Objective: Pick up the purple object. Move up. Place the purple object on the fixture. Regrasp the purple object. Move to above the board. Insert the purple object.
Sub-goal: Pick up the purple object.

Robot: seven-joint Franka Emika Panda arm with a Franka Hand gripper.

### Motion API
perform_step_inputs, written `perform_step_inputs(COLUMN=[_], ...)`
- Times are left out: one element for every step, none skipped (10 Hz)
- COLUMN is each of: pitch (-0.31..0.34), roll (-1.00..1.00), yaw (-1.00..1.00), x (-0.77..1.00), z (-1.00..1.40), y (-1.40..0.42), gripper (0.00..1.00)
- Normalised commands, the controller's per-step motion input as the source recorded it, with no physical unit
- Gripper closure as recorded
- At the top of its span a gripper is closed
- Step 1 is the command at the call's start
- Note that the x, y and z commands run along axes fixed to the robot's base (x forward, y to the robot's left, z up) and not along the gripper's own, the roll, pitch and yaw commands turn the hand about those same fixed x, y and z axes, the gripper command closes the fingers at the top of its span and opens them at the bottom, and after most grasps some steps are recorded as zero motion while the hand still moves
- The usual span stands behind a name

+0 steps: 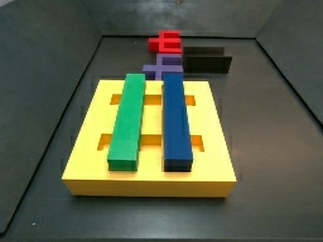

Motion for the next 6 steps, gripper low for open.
perform_step_inputs(pitch=[-0.033,-0.044,-0.036,-0.031,-0.017,0.000], roll=[-0.06,-0.07,-0.06,-0.06,-0.04,-0.02], yaw=[-0.64,-0.56,-0.56,-0.57,-0.58,-0.60], x=[0.13,0.09,0.09,0.04,0.07,0.09], z=[-0.11,-0.09,-0.09,-0.07,-0.07,-0.07], y=[-0.10,-0.09,-0.11,-0.07,-0.08,-0.11], gripper=[0.00,0.00,0.00,0.00,0.00,0.00])
